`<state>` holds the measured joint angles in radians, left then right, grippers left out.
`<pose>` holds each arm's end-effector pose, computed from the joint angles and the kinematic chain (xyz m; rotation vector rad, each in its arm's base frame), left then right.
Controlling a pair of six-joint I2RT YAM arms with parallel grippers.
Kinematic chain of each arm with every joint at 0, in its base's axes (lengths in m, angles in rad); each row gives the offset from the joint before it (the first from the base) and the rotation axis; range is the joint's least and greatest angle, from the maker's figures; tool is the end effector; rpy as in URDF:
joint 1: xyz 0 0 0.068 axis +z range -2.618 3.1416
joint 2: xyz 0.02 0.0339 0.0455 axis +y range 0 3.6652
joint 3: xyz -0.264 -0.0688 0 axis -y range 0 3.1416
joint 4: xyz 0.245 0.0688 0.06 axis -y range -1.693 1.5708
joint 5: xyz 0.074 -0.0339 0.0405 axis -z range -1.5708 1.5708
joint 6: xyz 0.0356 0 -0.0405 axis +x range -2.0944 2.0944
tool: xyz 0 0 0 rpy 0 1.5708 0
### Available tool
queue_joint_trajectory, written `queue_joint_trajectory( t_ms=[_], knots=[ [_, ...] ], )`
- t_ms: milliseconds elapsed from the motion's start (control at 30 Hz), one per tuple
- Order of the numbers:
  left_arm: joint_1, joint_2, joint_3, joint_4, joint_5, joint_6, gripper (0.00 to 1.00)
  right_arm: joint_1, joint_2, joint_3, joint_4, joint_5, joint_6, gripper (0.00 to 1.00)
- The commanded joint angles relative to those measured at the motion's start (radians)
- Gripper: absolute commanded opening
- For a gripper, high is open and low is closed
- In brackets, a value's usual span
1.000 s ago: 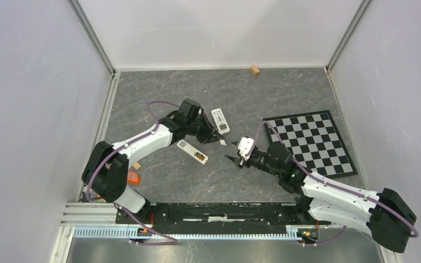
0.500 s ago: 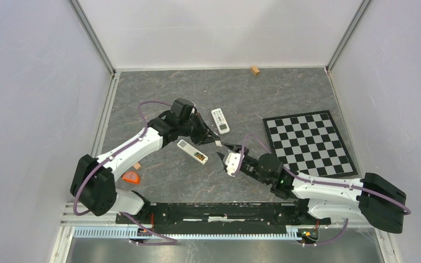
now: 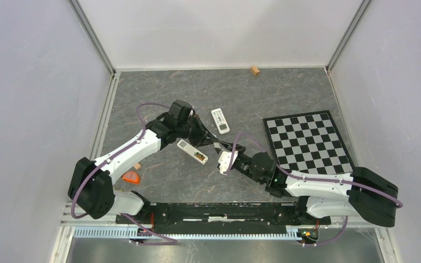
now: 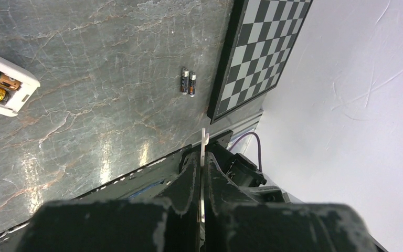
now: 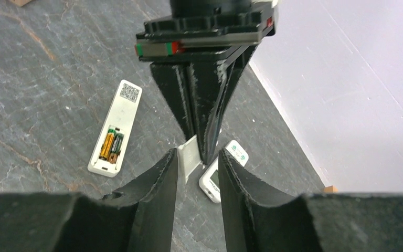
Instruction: Load the batteries into the remote control
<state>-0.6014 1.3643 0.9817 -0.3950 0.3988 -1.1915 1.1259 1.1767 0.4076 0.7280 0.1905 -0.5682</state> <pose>0.2327 -0.1764 0.2612 -0.5628 2.6326 -1.2160 0.1116 0.2185 0.2255 -1.1096 1.1778 0.2777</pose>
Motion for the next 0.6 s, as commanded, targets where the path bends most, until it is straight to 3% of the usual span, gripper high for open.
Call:
queue_joint_trajectory(
  t_ms=[0, 333, 567],
  knots=[
    [0.004, -0.036, -0.006, 0.018, 0.004, -0.027, 0.02, 0.009, 0.01, 0.05, 0.08, 0.02, -0.006, 0.37],
    [0.005, -0.05, -0.018, 0.018, 0.007, -0.033, 0.05, 0.017, 0.019, 0.053, 0.062, 0.015, -0.007, 0.2],
    [0.004, -0.063, -0.029, 0.018, 0.011, -0.041, 0.08, 0.023, 0.057, 0.102, 0.003, 0.073, -0.059, 0.29]
  ],
)
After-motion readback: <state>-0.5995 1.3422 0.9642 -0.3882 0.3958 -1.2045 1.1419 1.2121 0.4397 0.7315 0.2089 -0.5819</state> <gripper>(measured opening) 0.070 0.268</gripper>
